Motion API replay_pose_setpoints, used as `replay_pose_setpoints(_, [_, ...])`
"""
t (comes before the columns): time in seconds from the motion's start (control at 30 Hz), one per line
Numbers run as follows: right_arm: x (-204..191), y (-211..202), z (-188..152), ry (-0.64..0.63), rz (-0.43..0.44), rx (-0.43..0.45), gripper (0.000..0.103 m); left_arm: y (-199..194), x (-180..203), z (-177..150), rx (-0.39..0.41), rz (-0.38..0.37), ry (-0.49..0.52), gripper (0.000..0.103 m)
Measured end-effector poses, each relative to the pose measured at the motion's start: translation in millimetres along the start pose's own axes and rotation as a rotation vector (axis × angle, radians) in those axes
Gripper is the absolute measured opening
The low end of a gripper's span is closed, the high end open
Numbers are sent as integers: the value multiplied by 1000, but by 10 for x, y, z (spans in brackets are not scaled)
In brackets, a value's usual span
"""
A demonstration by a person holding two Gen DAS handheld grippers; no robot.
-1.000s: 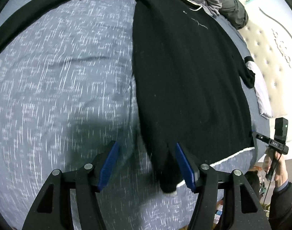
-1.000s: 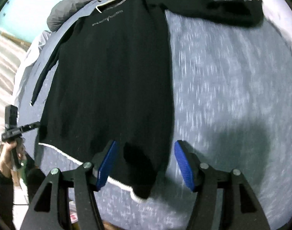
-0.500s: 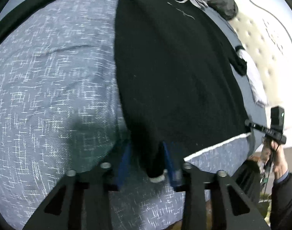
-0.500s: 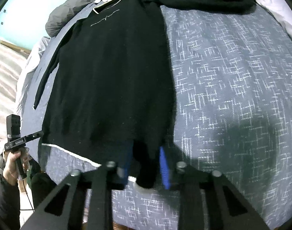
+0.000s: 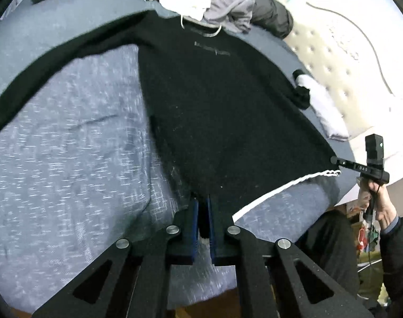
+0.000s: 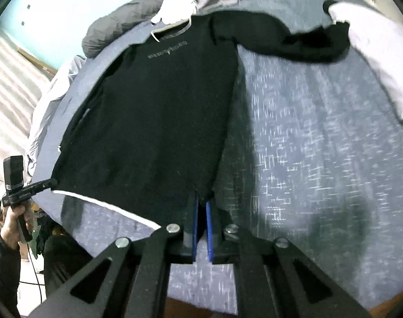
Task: Fold clothes
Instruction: 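Release the hem with both tools and lift them above the flat sweatshirt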
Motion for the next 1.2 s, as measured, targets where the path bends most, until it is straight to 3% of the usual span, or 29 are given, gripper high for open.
replay_pose_setpoints(0.4, [217, 279, -448, 3, -96, -99, 4, 362, -116, -695, -120, 8, -62, 6])
replay_pose_setpoints(0.83, [319, 429, -474, -20, -130, -150, 4, 537, -228, -774, -170, 33, -57, 6])
replay_pose_setpoints(1.07, [368, 442, -450, -3, -95, -166, 5, 544, -259, -810, -194, 38, -77, 8])
replay_pose_setpoints(1.2, [420, 343, -384, 12, -57, -162, 5, 352, -318, -663, -135, 53, -86, 8])
Point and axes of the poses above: each gripper's, at about its wrist camera, not at the fingertips, and y roughly the way its jaws point, x to its right, z to its top, the point moved 10 cm from there along y, roughly the way its jaws point, and after that the axes turned 2 degrees about z, right-handed, at the moved point
